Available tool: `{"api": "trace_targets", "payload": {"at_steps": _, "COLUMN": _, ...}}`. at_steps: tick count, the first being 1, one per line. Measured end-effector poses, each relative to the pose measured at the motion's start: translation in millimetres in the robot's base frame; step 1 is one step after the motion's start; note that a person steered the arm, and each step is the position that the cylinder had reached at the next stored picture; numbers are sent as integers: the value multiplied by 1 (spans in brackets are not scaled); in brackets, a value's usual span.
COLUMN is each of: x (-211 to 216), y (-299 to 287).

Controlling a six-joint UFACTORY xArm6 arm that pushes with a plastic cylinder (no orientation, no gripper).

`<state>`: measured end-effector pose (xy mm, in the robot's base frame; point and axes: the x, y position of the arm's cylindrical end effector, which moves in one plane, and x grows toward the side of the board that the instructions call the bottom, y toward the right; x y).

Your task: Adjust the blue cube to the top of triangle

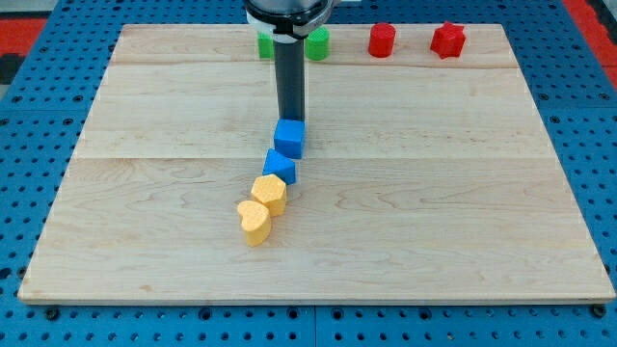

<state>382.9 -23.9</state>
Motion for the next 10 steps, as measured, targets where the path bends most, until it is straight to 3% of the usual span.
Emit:
{"api": "trace_targets", "payload": {"at_steps": 2, "x": -4, "y": 14}}
{"api": "trace_targets", "payload": {"at_steps": 3, "x": -5, "y": 49}}
{"api": "trace_targets", "payload": {"at_steps": 4, "x": 13, "y": 50}}
{"api": "trace_targets", "payload": {"at_steps": 7, "x": 13, "y": 5}}
{"api": "trace_targets", "payload": {"at_steps": 10, "x": 36, "y": 21}}
